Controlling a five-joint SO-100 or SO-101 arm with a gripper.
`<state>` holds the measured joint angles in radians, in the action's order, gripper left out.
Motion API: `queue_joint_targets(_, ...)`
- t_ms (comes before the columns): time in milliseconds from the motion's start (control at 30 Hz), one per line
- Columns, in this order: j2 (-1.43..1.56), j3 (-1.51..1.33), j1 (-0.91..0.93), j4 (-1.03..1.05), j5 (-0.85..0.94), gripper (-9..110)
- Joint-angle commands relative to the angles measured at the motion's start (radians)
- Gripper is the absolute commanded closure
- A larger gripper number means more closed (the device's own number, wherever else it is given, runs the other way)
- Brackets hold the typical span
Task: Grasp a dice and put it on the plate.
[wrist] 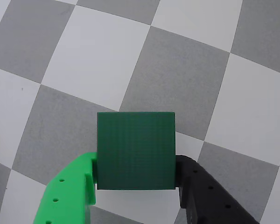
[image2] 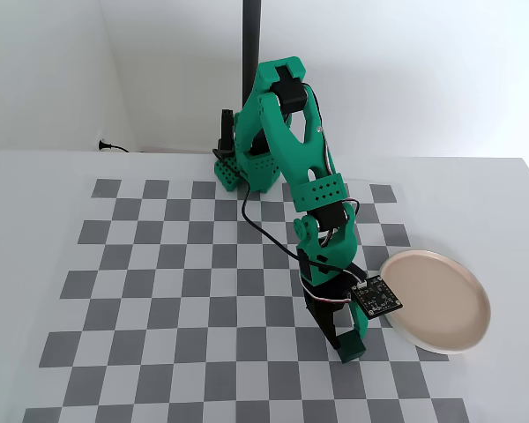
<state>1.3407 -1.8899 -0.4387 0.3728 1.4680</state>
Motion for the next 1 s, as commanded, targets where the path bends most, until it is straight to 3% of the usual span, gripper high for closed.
queue_joint_targets(0,0.063,0.101,-0.008,-0.002,-0.002,106)
queue_joint_targets(533,0.354,0.107,-0.087,0.141,0.063,106)
queue_joint_targets(967,0.327,0.199,-0.241,0.186,0.1,106)
